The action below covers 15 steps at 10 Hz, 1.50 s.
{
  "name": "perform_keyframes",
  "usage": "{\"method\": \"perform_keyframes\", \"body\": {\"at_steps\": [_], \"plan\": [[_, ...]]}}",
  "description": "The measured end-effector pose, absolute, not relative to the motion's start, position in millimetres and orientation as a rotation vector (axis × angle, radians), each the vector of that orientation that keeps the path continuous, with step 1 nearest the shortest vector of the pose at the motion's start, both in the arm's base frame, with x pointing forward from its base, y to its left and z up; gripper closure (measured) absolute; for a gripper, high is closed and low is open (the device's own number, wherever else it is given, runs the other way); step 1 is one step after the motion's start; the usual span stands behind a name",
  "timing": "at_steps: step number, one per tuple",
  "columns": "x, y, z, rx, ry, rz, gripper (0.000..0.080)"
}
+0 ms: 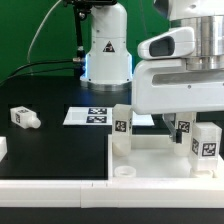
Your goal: Assemble square table
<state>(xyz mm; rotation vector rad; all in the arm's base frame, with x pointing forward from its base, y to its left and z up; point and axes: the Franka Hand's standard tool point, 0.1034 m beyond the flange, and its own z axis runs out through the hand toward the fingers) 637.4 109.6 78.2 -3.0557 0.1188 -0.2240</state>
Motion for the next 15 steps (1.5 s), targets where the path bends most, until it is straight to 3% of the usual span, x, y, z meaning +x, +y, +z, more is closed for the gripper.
{"method": "perform_keyframes", "body": {"at_steps": [1, 2, 3, 10, 14, 15], "plan": [[637.4, 109.5, 78.2, -3.055, 0.123, -0.224, 0.0394], [637.3, 109.9, 78.1, -3.039, 0.260, -0.217, 0.0394], [637.3, 109.8, 78.1, -3.024, 0.365, -0.213, 0.0517], [639.2, 105.8, 76.8, -2.364, 1.873, -0.071, 0.0517], [639.0, 106.2, 76.8, -2.325, 1.914, -0.063, 0.0515], [641.1, 106.7, 79.5, -2.534, 1.640, -0.096, 0.0275]]}}
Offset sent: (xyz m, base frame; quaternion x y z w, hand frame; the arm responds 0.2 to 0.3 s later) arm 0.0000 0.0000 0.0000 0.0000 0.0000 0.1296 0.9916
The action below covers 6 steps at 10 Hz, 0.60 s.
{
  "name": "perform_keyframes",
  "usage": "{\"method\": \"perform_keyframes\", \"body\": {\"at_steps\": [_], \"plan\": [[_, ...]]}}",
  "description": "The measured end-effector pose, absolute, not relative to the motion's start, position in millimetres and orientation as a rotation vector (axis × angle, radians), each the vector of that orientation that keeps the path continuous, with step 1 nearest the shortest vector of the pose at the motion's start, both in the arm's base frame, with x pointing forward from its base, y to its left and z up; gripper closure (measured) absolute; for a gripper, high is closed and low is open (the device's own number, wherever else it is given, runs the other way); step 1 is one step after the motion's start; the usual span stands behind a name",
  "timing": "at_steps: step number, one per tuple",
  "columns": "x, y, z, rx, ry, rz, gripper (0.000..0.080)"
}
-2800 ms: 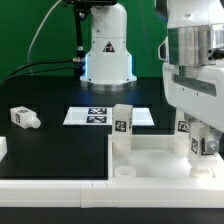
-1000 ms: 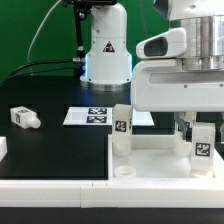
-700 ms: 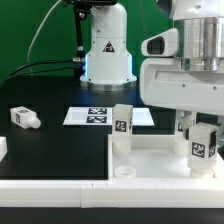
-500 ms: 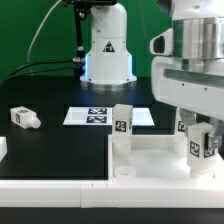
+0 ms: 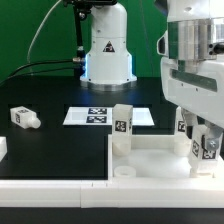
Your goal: Assemble square table
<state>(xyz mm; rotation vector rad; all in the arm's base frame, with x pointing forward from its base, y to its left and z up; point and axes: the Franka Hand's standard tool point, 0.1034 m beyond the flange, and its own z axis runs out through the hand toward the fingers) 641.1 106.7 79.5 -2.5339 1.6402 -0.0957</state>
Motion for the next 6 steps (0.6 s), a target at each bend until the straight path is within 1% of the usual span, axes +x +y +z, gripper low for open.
{"method": "perform_keyframes", "body": {"at_steps": [1, 2, 3, 5, 6], "plan": [[641.9, 109.3, 81.6, -2.718, 1.325, -0.119, 0.0275], [641.2, 111.5, 80.8, -2.804, 1.137, -0.126, 0.0186], [641.4, 110.3, 80.5, -2.826, 1.087, -0.131, 0.0157], [641.5, 109.9, 80.5, -2.901, 0.891, -0.143, 0.0157], [643.4, 109.7, 81.5, -3.004, 0.570, -0.166, 0.0151]]}}
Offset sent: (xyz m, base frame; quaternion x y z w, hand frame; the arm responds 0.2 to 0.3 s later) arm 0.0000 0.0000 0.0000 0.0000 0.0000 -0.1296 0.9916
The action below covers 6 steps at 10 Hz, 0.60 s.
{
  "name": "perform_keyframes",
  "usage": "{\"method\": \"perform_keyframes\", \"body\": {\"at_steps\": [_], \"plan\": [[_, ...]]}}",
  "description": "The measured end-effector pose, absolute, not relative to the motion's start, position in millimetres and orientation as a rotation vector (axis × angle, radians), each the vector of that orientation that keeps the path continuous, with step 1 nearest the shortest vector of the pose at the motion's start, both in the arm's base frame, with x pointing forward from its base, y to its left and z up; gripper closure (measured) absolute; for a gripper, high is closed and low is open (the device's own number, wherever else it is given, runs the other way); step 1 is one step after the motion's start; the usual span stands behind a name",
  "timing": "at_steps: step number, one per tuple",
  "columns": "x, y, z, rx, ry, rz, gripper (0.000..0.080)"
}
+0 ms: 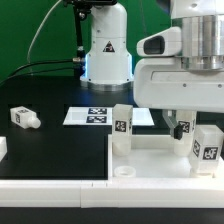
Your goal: Assemble square table
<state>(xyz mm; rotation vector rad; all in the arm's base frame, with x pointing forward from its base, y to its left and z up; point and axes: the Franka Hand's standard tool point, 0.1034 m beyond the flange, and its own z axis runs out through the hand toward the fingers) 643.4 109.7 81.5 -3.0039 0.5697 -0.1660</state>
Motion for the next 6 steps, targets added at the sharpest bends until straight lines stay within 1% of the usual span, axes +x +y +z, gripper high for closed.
{"method": "perform_keyframes", "body": {"at_steps": [1, 3, 4, 5, 6], "plan": [[643.7, 110.3, 81.2, -3.049, 0.317, -0.176, 0.0150], [643.7, 109.9, 81.0, -3.031, 0.424, -0.172, 0.0150], [643.7, 109.7, 81.0, -3.031, 0.424, -0.172, 0.0270], [643.7, 110.1, 81.0, -3.008, 0.536, -0.167, 0.0270], [643.7, 110.1, 81.0, -2.978, 0.664, -0.161, 0.0448]]}}
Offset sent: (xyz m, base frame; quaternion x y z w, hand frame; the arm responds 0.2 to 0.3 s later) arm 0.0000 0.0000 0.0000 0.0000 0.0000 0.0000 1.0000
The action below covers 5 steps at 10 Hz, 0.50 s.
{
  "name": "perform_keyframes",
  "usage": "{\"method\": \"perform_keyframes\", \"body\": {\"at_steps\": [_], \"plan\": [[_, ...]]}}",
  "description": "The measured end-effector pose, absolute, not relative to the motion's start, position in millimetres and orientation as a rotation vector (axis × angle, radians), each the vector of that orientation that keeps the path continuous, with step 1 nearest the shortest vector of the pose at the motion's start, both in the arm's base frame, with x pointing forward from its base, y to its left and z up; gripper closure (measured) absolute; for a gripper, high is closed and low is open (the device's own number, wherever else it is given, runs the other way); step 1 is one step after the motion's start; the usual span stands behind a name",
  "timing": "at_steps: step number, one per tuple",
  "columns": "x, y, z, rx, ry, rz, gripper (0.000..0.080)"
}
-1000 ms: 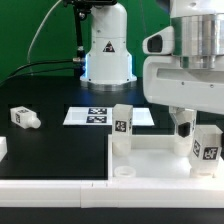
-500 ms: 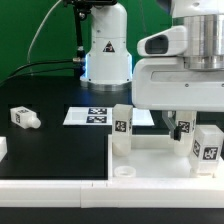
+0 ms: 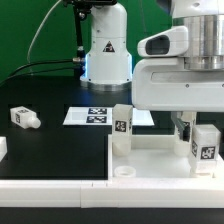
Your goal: Assemble square table
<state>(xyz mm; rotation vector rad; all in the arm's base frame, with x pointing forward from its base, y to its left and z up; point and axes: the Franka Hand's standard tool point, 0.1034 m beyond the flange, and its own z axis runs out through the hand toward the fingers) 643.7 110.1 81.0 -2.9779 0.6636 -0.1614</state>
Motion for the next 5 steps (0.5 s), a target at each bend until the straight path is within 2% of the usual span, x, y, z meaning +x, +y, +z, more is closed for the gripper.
{"method": "perform_keyframes", "body": {"at_steps": [1, 5], "plan": [[643.4, 108.7, 80.5, -2.956, 0.755, -0.156, 0.0514], [640.2, 107.7, 79.4, -2.644, 1.513, -0.128, 0.0514]]}}
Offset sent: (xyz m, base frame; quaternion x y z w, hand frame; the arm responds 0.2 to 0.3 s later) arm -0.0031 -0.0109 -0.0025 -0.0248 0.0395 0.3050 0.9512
